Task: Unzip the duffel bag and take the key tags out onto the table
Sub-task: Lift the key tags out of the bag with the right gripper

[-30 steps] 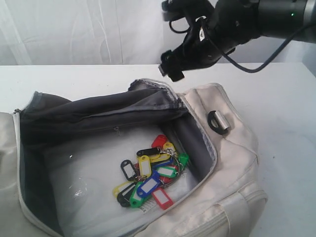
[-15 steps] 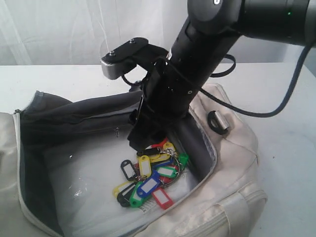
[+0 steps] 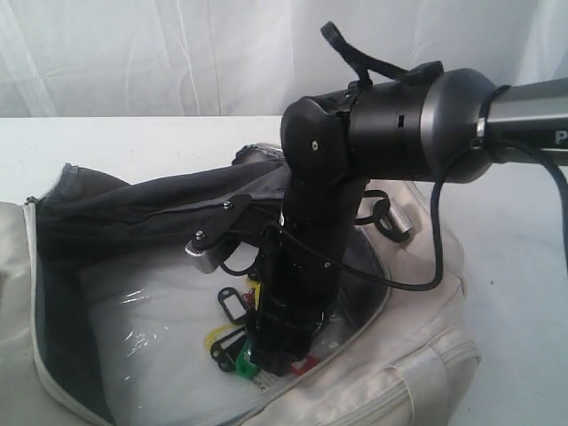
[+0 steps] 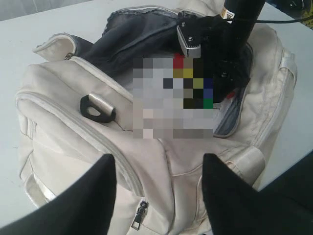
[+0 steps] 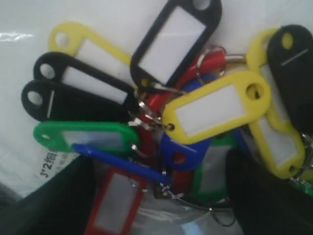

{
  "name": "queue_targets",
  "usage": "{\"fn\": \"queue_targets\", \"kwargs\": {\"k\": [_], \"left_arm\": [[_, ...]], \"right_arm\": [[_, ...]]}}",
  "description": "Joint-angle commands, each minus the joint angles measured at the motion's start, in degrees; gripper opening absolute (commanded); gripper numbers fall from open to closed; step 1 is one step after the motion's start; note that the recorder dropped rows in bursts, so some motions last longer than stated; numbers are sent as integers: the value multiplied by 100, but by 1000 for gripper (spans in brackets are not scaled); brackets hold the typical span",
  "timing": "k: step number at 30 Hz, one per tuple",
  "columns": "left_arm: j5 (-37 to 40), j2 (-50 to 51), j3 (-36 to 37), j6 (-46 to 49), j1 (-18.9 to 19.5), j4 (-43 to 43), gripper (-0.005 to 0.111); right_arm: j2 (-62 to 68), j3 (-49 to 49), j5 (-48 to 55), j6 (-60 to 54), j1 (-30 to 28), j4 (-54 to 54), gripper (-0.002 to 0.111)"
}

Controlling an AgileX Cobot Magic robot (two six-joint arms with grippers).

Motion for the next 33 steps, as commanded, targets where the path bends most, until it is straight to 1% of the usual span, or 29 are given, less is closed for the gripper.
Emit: {"fn": "queue_targets", "kwargs": {"k": [1, 2, 3, 4, 7, 9, 14, 20, 23, 26, 29, 30, 33], "left_arm": [[507, -39, -24, 30, 14, -42, 56], [507, -39, -24, 30, 14, -42, 56], [507, -39, -24, 30, 14, -42, 56], [507, -39, -24, 30, 14, -42, 56], [507, -39, -24, 30, 14, -42, 56], [507, -39, -24, 30, 14, -42, 56], [507, -39, -24, 30, 14, -42, 56], [507, -39, -24, 30, 14, -42, 56], [507, -39, -24, 30, 14, -42, 56], [507, -39, -24, 30, 14, -42, 56], [507, -39, -24, 30, 14, -42, 56], [507, -39, -24, 30, 14, -42, 56], [507, -39, -24, 30, 14, -42, 56]], "right_arm": [[412, 98, -19, -42, 8, -21, 63], [467, 98, -19, -3, 8, -21, 59], [501, 98, -19, 51, 8, -21, 53], [506, 98, -19, 80, 8, -21, 44], [457, 98, 3, 77, 8, -21, 13], [347, 98, 17, 77, 8, -21, 0], [-101, -102, 247, 77, 8, -21, 0], [-980, -391, 194, 44, -17, -43, 0], [-1457, -484, 179, 57, -17, -485, 0], [-2060, -525, 107, 595, -74, -1416, 0], [-2680, -525, 90, 1150, -511, -2366, 0], [-2796, -525, 78, 1258, -637, -2515, 0], [-3238, -515, -40, 1586, -1364, -2967, 0]]}}
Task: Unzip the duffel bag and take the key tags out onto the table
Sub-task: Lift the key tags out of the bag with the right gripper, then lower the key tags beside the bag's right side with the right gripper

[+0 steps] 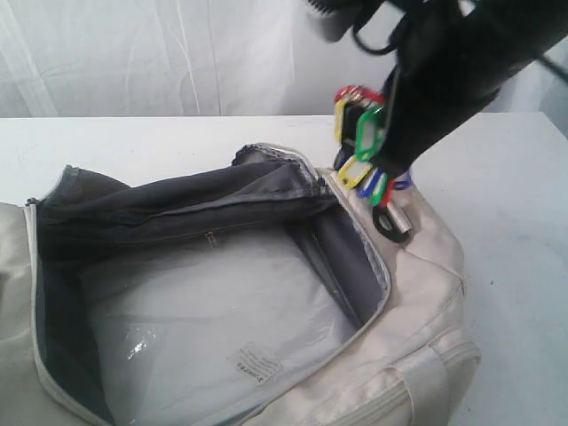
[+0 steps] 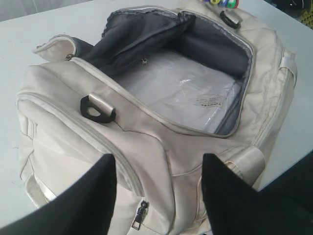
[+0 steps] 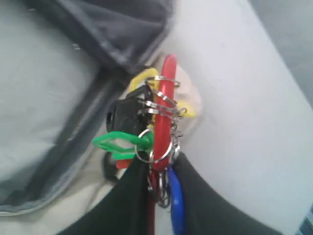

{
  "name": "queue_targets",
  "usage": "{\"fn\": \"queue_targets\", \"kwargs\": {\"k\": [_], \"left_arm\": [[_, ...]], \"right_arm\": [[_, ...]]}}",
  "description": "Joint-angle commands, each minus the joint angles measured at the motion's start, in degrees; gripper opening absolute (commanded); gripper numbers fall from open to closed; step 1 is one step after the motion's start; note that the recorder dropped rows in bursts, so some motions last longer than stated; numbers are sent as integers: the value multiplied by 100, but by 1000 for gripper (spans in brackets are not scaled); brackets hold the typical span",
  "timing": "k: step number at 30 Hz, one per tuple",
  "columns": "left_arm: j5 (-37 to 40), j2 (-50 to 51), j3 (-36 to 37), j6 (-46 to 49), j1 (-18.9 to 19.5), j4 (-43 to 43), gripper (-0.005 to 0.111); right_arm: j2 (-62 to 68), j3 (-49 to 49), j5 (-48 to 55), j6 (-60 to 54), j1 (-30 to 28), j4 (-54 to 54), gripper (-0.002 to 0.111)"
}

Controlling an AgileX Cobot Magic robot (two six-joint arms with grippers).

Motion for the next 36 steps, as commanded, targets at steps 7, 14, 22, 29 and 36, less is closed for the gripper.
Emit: {"fn": "queue_targets", "kwargs": {"k": [7, 14, 22, 29, 36], "left_arm": [[507, -39, -24, 9, 14, -42, 56], [507, -39, -24, 9, 14, -58, 56], [507, -39, -24, 9, 14, -58, 56], [507, -39, -24, 9, 14, -58, 56], [507, -39, -24, 9, 14, -58, 56]], "right_arm": [[-4, 609, -116, 969, -1917, -664, 0], [928, 1455, -372, 1128, -1952, 250, 0], [1830, 1698, -131, -597, -1675, 3170, 0], [2176, 1698, 548, -1840, -997, 5224, 0], [2551, 1698, -67, -1961, -442, 6082, 0]]}}
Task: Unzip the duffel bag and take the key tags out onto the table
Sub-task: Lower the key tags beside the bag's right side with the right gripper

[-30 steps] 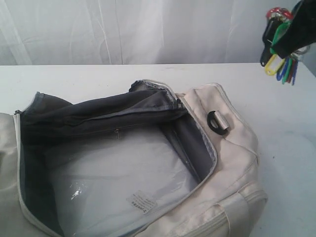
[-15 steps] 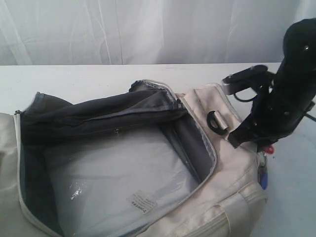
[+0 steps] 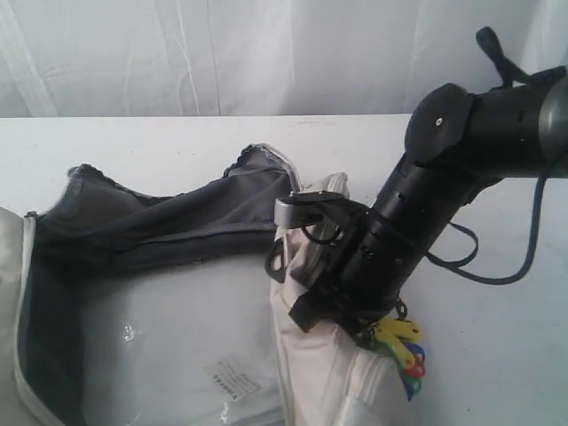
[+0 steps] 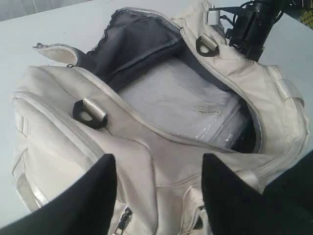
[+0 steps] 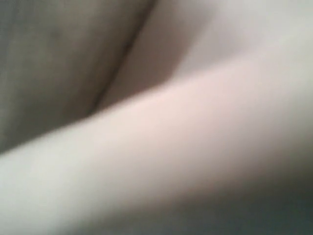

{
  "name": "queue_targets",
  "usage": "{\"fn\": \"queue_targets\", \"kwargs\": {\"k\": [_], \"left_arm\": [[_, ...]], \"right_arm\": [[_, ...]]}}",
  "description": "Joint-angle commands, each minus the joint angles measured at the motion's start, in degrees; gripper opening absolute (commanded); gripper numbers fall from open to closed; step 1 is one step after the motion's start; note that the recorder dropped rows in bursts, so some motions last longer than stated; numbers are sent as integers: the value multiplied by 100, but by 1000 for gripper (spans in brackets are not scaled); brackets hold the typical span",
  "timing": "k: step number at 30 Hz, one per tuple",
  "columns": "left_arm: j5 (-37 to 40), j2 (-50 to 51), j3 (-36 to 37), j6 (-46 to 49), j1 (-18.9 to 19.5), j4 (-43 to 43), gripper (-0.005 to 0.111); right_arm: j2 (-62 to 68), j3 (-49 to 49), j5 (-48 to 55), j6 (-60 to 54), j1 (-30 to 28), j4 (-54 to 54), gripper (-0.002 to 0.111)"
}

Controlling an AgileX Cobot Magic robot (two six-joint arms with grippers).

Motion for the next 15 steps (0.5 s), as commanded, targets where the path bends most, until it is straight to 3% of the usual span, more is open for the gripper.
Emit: {"fn": "queue_targets", "kwargs": {"k": [1, 8, 11, 15], "left_arm": [[507, -39, -24, 9, 14, -53, 56], [507, -39, -24, 9, 14, -53, 56], [507, -39, -24, 9, 14, -53, 56], [507, -39, -24, 9, 14, -53, 56]], "right_arm": [[281, 45, -350, -271, 383, 1391, 0], [569, -361, -770, -1013, 457, 2540, 0], [581, -588, -653, -1013, 441, 2313, 0], [473, -854, 238, -703, 306, 1366, 0]]}}
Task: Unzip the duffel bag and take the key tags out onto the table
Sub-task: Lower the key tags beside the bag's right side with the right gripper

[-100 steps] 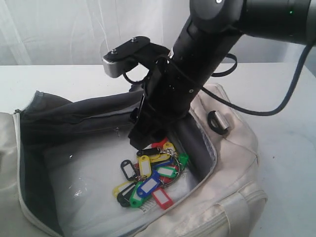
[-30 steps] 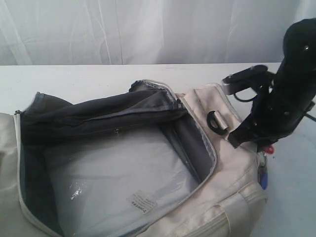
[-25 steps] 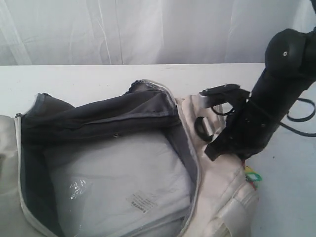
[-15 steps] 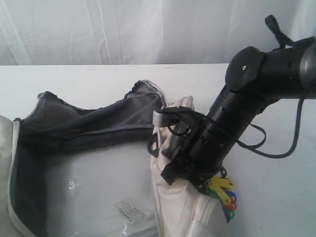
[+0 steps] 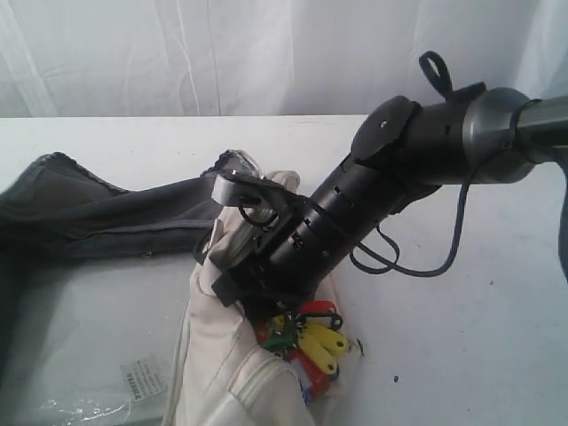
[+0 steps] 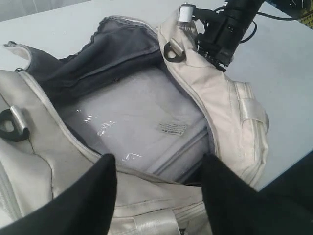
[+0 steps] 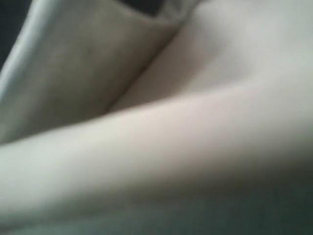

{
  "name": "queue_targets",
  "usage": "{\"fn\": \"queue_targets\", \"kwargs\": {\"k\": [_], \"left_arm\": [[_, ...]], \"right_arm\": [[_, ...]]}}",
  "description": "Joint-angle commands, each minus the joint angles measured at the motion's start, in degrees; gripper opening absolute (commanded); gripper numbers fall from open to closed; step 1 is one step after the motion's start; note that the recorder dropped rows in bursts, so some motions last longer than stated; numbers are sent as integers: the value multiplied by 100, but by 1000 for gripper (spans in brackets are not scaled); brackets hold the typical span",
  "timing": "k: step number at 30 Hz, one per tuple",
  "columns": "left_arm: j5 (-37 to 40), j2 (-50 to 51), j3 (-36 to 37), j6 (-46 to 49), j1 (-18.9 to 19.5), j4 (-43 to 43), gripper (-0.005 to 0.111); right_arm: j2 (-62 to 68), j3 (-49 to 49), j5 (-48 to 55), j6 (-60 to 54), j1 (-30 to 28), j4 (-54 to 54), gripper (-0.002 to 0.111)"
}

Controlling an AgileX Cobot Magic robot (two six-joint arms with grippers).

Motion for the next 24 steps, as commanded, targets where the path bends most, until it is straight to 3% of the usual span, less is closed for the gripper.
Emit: {"fn": "queue_targets", "kwargs": {"k": [1, 7, 10, 24], "left_arm": [[507, -39, -24, 9, 14, -53, 56], [507, -39, -24, 9, 14, -53, 56], [507, -39, -24, 9, 14, -53, 56], [507, -39, -24, 9, 14, -53, 56]], "right_arm": [[-202, -353, 808, 352, -179, -775, 0], [-956, -447, 1212, 1519, -545, -3387, 0], [-1321, -447, 1212, 1866, -726, -4176, 0], [-1045, -447, 442, 2586, -929, -5178, 0]]}}
